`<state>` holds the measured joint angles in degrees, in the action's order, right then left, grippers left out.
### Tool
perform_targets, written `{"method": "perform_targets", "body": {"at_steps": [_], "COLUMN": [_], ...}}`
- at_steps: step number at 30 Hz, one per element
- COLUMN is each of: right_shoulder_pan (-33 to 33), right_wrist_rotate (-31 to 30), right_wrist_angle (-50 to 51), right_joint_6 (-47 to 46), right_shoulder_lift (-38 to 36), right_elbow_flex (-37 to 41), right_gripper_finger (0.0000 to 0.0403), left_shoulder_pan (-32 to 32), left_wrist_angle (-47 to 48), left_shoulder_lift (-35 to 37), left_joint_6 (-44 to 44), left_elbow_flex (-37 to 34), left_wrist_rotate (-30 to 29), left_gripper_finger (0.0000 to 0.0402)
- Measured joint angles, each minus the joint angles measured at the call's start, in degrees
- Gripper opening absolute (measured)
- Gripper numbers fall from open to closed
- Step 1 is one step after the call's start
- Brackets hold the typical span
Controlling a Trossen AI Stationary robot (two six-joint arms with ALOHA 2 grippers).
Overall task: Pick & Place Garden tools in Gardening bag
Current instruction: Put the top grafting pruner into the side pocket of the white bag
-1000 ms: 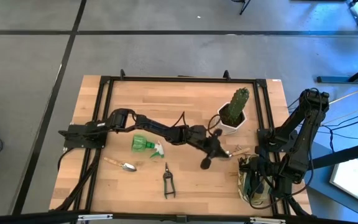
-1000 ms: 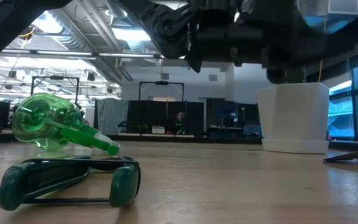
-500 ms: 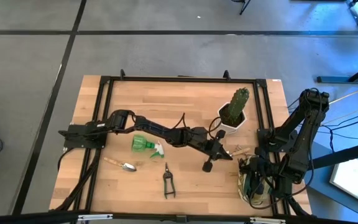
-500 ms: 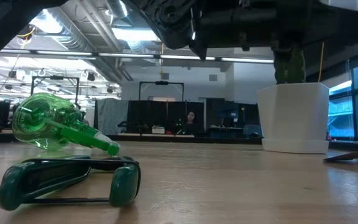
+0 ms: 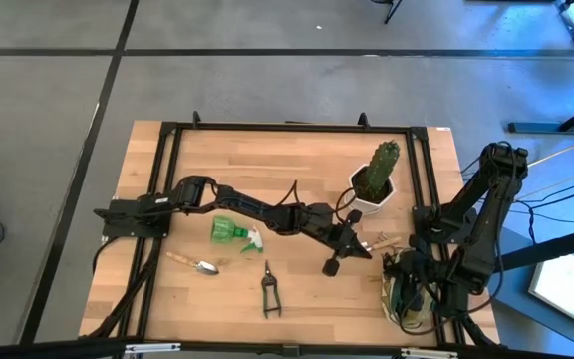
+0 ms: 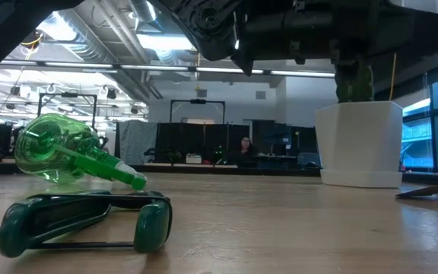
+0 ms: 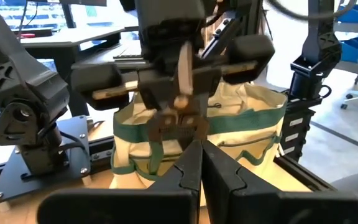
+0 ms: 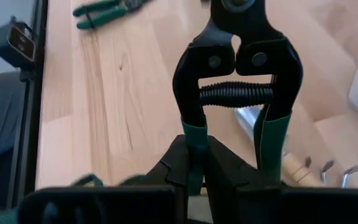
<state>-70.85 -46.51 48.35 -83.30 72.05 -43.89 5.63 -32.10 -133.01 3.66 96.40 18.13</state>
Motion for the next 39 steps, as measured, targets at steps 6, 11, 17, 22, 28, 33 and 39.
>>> {"method": "perform_targets", "body": {"at_steps": [6,11,17,22,28,33,39], "right_shoulder_pan": [0.02,0.00,0.00,0.02,-0.17,-0.17,-0.18], "right_wrist_rotate": [-1.23,-1.07,-2.98,-4.49,-3.87,-2.77,0.56], "right_wrist_angle": [4.53,7.76,10.94,12.27,12.37,13.22,13.68], "right_joint_6": [1.48,1.85,4.07,5.59,5.33,4.17,1.98], "right_shoulder_lift": [-0.02,-0.02,-0.04,-0.07,-0.07,-0.09,-0.09], "right_elbow_flex": [-4.35,-7.25,-10.83,-13.02,-13.63,-13.63,-13.63], "right_gripper_finger": [0.0028,0.0028,0.0028,0.0028,0.0028,0.0028,0.0028], "left_shoulder_pan": [-0.33,-1.44,-2.08,-1.90,-2.76,-3.17,-1.19], "left_wrist_angle": [2.45,2.74,1.63,-4.16,-12.23,-12.64,0.39], "left_shoulder_lift": [0.00,-0.84,-1.68,-3.06,-5.35,-7.97,-10.05], "left_joint_6": [-0.27,-5.30,-11.18,-16.10,-31.66,-42.58,-35.18], "left_elbow_flex": [0.00,-0.07,-0.08,-0.06,0.59,4.23,11.47], "left_wrist_rotate": [0.03,0.23,3.52,4.34,8.49,10.78,12.87], "left_gripper_finger": [0.0001,0.0001,0.0006,0.0023,0.0053,0.0072,0.0074]}}
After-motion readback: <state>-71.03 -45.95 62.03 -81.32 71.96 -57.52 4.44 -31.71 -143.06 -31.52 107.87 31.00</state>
